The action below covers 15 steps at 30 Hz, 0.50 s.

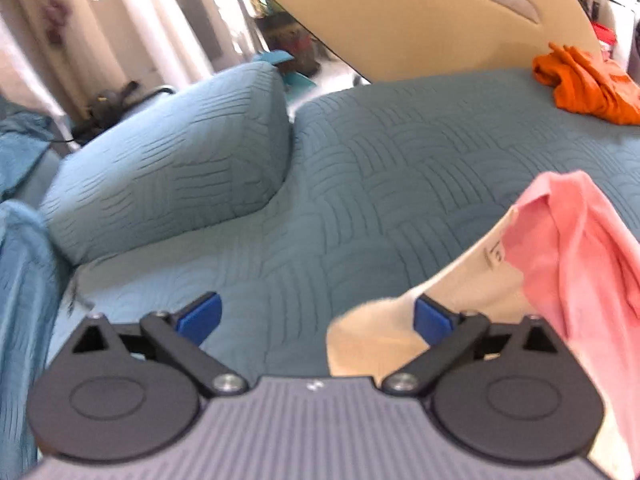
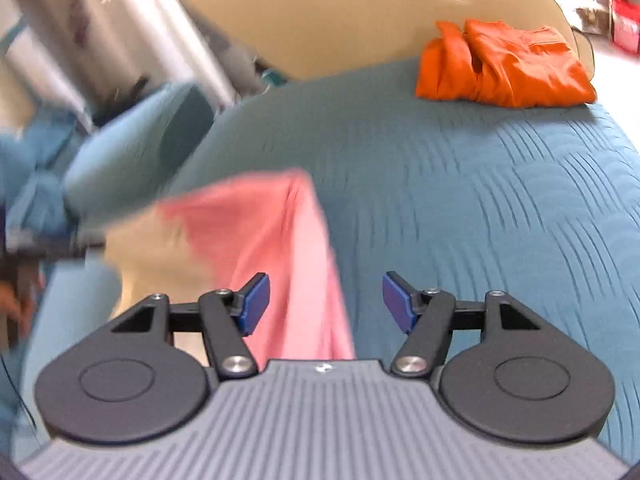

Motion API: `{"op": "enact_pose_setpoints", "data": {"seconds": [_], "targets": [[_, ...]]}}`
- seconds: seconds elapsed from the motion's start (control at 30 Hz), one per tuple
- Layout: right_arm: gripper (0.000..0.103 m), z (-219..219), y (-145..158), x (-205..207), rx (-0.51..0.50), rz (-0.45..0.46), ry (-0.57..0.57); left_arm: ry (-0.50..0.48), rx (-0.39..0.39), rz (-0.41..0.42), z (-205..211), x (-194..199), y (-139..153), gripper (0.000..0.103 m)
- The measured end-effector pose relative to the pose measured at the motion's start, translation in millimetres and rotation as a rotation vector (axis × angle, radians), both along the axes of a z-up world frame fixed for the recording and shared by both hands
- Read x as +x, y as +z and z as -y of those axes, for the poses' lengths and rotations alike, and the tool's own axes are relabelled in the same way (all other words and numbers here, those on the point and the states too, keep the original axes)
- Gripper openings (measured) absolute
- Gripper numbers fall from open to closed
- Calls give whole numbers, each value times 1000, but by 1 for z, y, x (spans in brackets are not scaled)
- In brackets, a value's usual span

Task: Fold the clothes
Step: 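Lower the cardigan flat onto the sofa and open both grippers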

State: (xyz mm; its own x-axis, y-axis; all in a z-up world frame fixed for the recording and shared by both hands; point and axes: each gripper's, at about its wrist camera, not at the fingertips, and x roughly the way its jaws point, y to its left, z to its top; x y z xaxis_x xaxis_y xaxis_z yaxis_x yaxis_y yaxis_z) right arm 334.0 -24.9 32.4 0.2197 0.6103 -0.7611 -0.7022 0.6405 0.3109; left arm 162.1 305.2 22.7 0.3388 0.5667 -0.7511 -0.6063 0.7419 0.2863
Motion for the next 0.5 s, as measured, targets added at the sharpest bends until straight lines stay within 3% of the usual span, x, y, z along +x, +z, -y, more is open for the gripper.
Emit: {"op": "enact_pose_setpoints", "data": {"seconds": [0.13,0.27,0.37,0.47,0.5], "targets": [[65,8,-12,-45,-62,-2,45,-2,13,-88,-8,4,-17,101],[65,-35,-13,-31,-9,130,108,32,80,-99,-51,36,-13,97],[64,-80,-24,-7,-105,243,153,103,-27,-32,-65,44,12,98],[64,-92,-26,14,-177,138,101,158,-134,28,-74,51,33,102],[64,-82,-22,7,-168,111,93,128,-171,27,-61,52,31,102]]}}
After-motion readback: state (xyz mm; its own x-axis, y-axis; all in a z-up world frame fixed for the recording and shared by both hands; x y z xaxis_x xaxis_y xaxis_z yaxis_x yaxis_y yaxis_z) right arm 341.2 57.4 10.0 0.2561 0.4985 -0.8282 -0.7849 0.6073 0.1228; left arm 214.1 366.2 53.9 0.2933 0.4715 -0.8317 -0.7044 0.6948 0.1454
